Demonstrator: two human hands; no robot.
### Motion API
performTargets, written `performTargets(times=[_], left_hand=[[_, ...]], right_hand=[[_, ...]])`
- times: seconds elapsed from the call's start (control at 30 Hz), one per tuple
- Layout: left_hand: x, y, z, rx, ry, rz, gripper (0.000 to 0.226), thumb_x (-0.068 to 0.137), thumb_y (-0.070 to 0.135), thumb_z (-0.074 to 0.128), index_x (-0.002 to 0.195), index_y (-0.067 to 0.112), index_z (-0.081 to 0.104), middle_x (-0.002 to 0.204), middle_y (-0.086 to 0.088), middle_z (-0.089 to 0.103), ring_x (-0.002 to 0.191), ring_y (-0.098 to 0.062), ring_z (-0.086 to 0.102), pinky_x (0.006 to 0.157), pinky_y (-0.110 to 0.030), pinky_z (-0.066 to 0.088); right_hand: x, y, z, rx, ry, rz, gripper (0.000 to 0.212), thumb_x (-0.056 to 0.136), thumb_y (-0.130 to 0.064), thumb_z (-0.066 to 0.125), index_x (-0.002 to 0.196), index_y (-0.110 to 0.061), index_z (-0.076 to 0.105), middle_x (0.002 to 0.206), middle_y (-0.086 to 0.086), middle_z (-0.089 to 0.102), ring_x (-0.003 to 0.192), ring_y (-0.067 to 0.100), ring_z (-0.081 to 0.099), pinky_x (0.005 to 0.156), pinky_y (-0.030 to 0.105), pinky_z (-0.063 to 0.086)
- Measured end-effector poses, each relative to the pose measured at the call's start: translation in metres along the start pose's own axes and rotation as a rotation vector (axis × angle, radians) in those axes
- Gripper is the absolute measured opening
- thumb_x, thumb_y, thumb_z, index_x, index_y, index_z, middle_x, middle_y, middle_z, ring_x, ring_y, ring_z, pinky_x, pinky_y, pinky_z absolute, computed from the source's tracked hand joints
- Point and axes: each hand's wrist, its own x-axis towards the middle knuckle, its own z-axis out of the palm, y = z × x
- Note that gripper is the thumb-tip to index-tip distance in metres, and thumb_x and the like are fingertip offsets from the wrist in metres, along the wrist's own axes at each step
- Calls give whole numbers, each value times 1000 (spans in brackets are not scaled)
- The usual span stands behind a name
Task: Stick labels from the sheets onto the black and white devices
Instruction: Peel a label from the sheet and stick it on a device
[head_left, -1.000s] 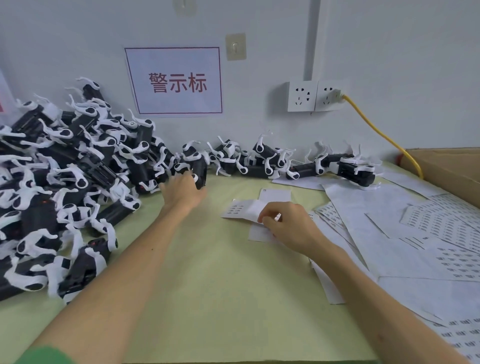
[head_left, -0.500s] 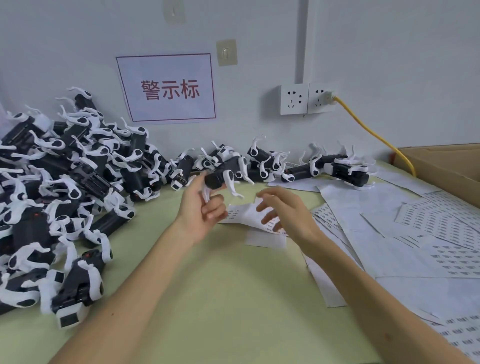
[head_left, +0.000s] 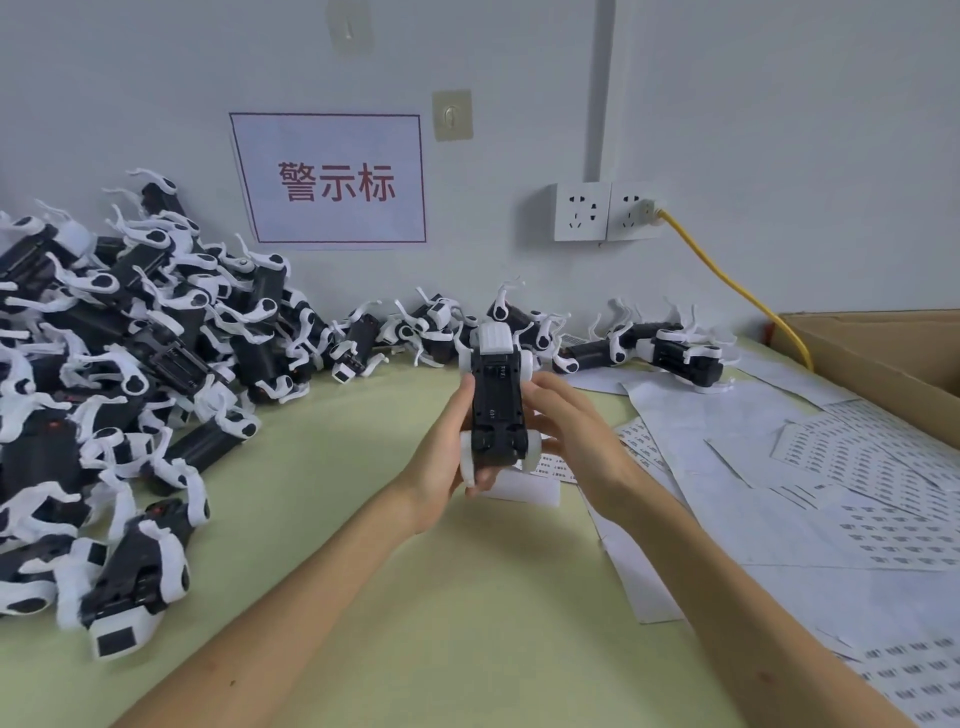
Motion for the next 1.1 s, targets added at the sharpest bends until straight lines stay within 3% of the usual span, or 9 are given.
performTargets(times=[0.13, 0.3, 0.47, 0.57, 0.63, 0.7, 0.83, 0.97, 1.1], left_hand=[[-3, 1, 4, -59, -44, 4, 68, 97, 71, 27, 90, 16, 65, 48, -2, 50, 37, -17, 35, 57, -45, 13], [-5, 6, 8, -20, 23, 59, 65, 97, 70, 33, 89, 17, 70, 57, 3, 59, 38, -14, 36, 44, -30, 17], [-5, 4, 7, 90, 51, 144, 58, 112, 42, 28, 116, 1, 70, 83, -10, 77, 65, -10, 69, 54, -14, 45], [-6, 5, 9, 131, 72, 145, 64, 106, 53, 30, 115, 4, 70, 87, -19, 77, 79, -21, 70, 68, -25, 44], [-6, 4, 9, 155, 96, 146, 61, 106, 54, 30, 106, 8, 70, 76, -13, 73, 65, -19, 64, 57, -27, 37], [-3, 4, 8, 145, 136, 114, 62, 109, 49, 31, 97, -2, 64, 59, -16, 52, 44, -17, 41, 48, -29, 23], [4, 2, -1, -6, 161, 27, 50, 108, 49, 37, 102, 4, 60, 62, -11, 29, 42, -15, 23, 43, -24, 22], [5, -4, -3, 47, 138, 41, 70, 107, 49, 36, 91, -15, 58, 45, -11, 29, 42, -16, 26, 43, -23, 25], [3, -6, 1, 100, 73, 89, 51, 107, 48, 33, 89, 6, 56, 36, 2, 31, 41, -12, 25, 45, -24, 25]], right_hand=[[0, -1, -1, -9, -55, -2, 29, 108, -26, 44, 84, -27, 60, 90, -3, 68, 85, 16, 67, 79, 32, 49], [1, -1, -2, 37, -56, -21, 30, 108, -27, 45, 109, 0, 58, 96, 15, 58, 91, 27, 63, 87, 48, 48], [1, -2, -1, 29, 5, 13, 40, 110, -36, 41, 122, -5, 63, 118, 26, 62, 85, 38, 62, 70, 45, 41], [1, -2, -2, -27, 26, 20, 41, 110, -38, 40, 118, -7, 67, 114, 26, 64, 80, 35, 61, 61, 39, 41], [1, -3, 0, -44, 52, 23, 40, 110, -38, 42, 115, -9, 69, 109, 24, 66, 79, 33, 62, 65, 44, 45], [1, -2, 0, -94, 88, 11, 36, 109, -36, 42, 116, -13, 69, 109, 16, 70, 85, 24, 68, 78, 49, 52], [2, -2, -5, -133, 75, -62, 43, 103, -40, 55, 144, -30, 50, 135, -10, 60, 121, 4, 59, 104, 39, 50], [1, 0, -7, -144, -29, -121, 78, 79, -44, 74, 149, -40, 41, 139, -20, 52, 121, -6, 57, 83, 13, 52], [2, 2, -7, -141, 7, -106, 83, 68, -41, 83, 142, -34, 44, 134, -5, 58, 117, 8, 63, 82, 23, 55]])
